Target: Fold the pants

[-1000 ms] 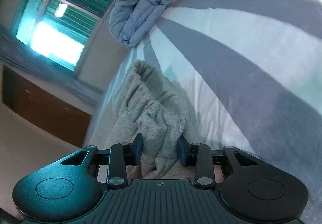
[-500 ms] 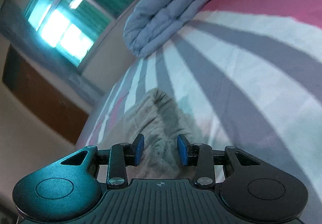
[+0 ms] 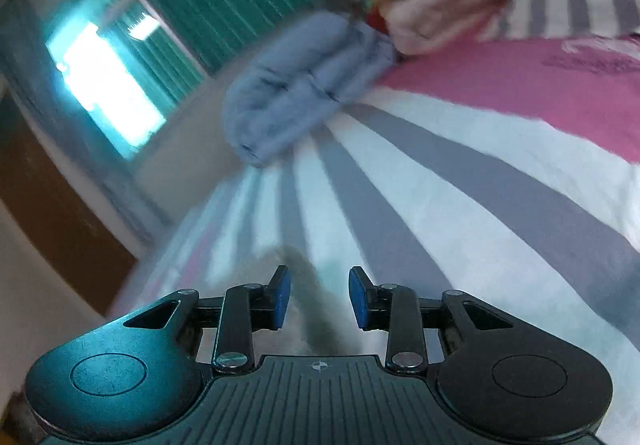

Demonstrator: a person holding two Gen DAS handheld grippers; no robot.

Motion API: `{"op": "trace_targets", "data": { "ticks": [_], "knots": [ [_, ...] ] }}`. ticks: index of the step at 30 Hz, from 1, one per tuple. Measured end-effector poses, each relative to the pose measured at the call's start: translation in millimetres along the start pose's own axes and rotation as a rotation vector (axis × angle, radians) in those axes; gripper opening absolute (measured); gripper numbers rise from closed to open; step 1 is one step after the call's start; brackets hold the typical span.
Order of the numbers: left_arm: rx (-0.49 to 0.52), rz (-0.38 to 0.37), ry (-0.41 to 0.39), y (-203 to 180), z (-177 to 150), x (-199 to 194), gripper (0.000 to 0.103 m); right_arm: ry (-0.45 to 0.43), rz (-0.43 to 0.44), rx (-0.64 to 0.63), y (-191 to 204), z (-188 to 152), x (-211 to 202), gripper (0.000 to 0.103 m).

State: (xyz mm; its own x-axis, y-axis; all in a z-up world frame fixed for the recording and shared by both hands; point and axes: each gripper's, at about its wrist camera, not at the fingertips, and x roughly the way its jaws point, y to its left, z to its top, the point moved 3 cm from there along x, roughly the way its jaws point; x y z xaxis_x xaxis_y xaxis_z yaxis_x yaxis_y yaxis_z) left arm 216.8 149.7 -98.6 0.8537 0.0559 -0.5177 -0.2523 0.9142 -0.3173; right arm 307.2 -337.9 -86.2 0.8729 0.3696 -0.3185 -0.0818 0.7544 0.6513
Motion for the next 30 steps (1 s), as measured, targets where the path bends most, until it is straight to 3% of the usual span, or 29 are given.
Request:
{"op": "trace_targets", "data": {
  "ticks": [4,6,7,8,9,12,15,16,18,22,24,26,30],
  "knots": [
    [0.008,0.004,0.004,-2,0,0,0.097,0.055,0.059,-0.197,43,-7,33,0.033],
    [0.005,0.005,0.005,-2,0,1,0.097,0.077,0.048,-0.294,58,-14,55,0.032],
    [0.006,0.006,0.004,-2,0,1,0.097,0.114,-0.007,-0.332,61,-21,73,0.032],
    [0.005,0.008,0.002,-2,0,1,0.097,0.183,-0.079,-0.320,52,-30,90,0.032],
    [0.001,0.010,0.002,-2,0,1,0.097,0.238,-0.099,-0.263,40,-35,100,0.032],
    [0.001,0.010,0.003,-3,0,3,0.097,0.138,-0.015,-0.209,40,-27,73,0.033],
    [0.009,0.015,0.009,-5,-2,2,0.097,0.064,0.045,-0.216,35,-40,31,0.033],
    [0.010,0.016,0.009,-5,-1,1,0.097,0.093,0.050,-0.241,33,-51,26,0.032],
    [0.008,0.018,0.010,-5,-1,1,0.097,0.155,-0.037,-0.346,30,-76,29,0.032],
    [-0.009,0.021,0.001,-6,2,-2,0.097,0.051,0.059,-0.280,42,-67,0,0.033],
    [-0.010,0.024,-0.001,-6,2,-2,0.096,0.086,0.057,-0.302,45,-74,0,0.033],
    [-0.010,0.030,-0.012,-8,3,-6,0.096,0.143,-0.008,-0.356,39,-86,6,0.032],
    [0.028,-0.019,-0.090,-18,10,-18,0.097,0.040,0.089,-0.337,53,-67,-27,0.033]
  ]
}}
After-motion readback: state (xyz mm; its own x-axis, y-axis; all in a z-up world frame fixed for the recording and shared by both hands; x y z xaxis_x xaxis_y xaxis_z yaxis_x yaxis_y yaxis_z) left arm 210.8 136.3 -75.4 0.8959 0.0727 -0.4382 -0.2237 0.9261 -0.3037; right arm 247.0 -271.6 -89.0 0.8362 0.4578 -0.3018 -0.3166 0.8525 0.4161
